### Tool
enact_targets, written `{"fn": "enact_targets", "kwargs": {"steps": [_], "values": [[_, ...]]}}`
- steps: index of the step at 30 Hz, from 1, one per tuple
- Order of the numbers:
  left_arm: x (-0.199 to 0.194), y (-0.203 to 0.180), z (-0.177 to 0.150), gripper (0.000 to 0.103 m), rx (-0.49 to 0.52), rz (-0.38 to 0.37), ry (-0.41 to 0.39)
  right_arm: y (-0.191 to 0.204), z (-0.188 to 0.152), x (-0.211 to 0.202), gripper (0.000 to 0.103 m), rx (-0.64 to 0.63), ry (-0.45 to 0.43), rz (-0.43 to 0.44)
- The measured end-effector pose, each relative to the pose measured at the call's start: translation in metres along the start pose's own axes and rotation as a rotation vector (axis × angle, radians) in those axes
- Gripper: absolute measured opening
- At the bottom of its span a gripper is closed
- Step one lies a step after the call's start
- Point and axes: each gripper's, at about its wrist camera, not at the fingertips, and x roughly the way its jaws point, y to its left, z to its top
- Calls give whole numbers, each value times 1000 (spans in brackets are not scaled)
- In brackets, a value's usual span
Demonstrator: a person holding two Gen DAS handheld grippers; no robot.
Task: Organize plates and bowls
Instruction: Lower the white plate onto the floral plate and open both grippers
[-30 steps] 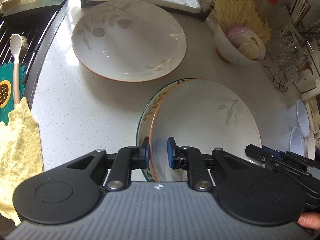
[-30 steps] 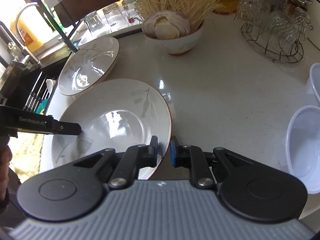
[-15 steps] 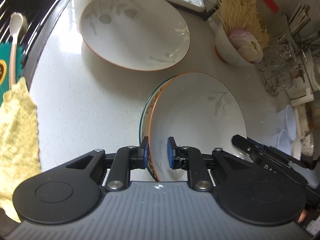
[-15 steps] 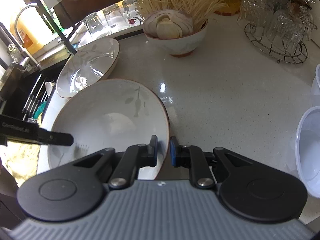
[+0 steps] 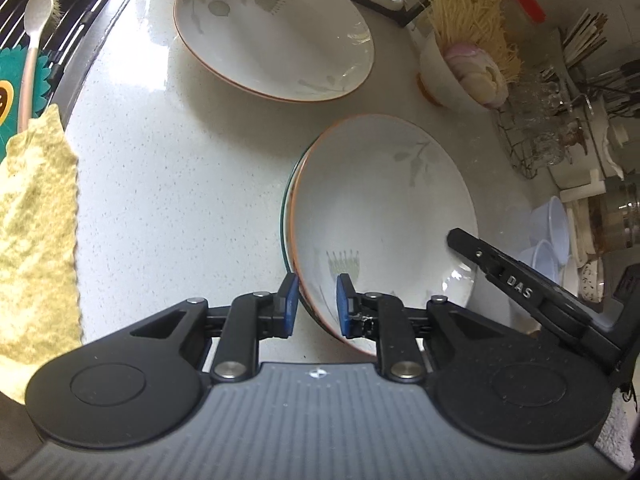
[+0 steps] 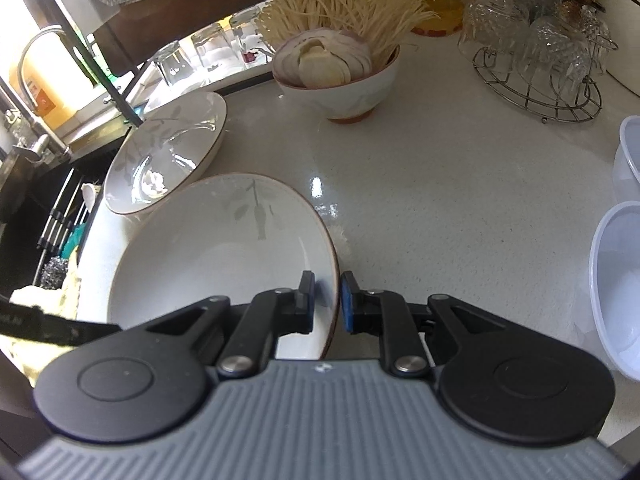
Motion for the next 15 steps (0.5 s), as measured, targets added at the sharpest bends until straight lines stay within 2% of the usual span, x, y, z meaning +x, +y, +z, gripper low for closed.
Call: {"fn": "enact_targets", "kwargs": {"steps": [5, 9, 15], "values": [[-18, -4, -9, 22, 9, 17, -61, 0, 2, -9, 17, 9, -23, 4], [-43, -18, -15, 22, 52, 55, -157, 1, 6, -29, 17, 0, -56, 23], [-82, -42, -23, 22, 108, 68, -288, 11, 17, -73, 17, -35, -140, 76]]}}
